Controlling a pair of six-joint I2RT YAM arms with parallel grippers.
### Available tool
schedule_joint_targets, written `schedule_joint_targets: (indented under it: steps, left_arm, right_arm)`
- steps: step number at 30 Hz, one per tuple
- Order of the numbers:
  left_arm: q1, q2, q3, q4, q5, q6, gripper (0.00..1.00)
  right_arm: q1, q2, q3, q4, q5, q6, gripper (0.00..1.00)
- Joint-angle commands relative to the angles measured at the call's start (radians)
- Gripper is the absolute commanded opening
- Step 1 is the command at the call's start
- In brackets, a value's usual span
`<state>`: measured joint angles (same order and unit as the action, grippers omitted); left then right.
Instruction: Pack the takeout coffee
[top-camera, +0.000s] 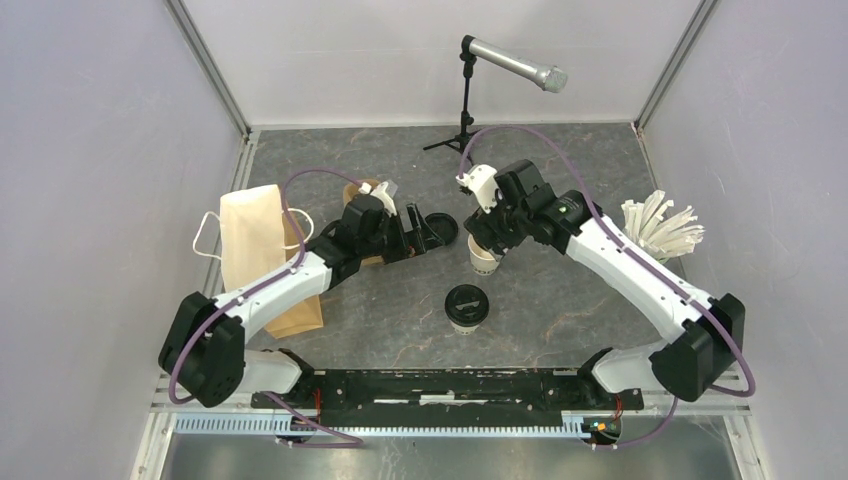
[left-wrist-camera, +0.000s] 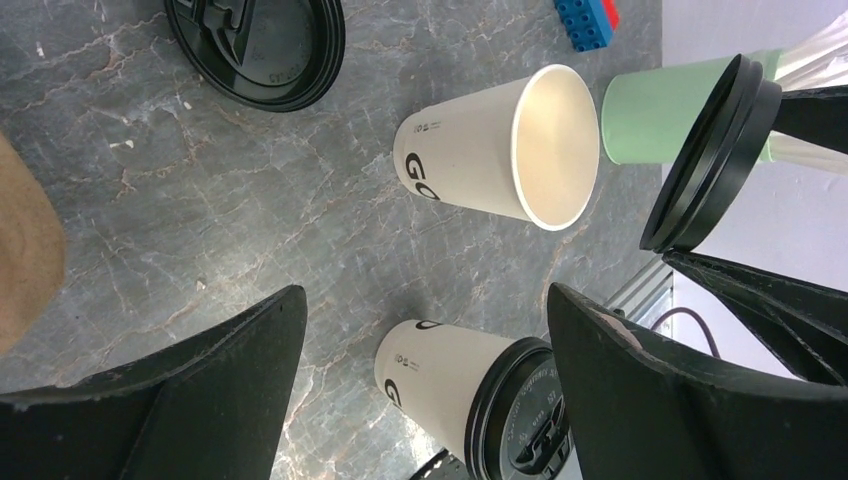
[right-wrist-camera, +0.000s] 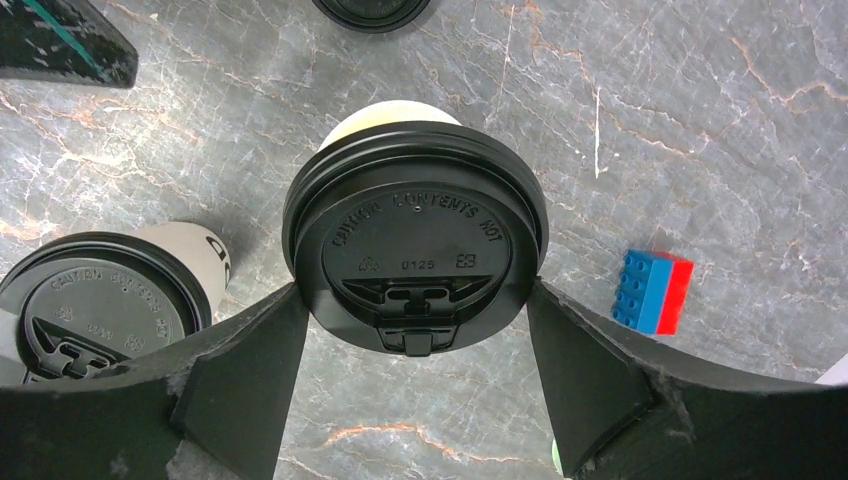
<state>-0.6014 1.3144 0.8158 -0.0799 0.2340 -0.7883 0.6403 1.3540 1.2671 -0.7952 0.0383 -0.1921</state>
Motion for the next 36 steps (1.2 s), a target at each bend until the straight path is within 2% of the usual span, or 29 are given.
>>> schedule_joint_targets:
  steps: [1,16,22,30,36]
  left_arm:
    - [0.006,0.014,-0.019,0.135,-0.027,-0.028,0.94]
    - [0.016,0.036,-0.058,0.173,-0.047,-0.057,0.92]
    - [0.017,0.040,-0.060,0.176,-0.041,-0.050,0.91]
    - [0.017,0.121,0.002,0.217,0.074,-0.006,0.79]
    - [0.005,0.211,0.089,0.230,0.168,0.045,0.81]
  right_arm:
    - [-0.001,0.041,0.100,-0.048,-0.015,-0.022,0.86]
    - [-0.001,0.198,0.203,-0.183,0.040,-0.032,0.89]
    - [-0.002,0.215,0.203,-0.154,0.042,-0.030,0.88]
    - [-0.001,0.211,0.162,-0.098,0.037,-0.033,0.84]
    - [-0.006,0.140,0.115,-0.040,0.035,-0.011,0.80]
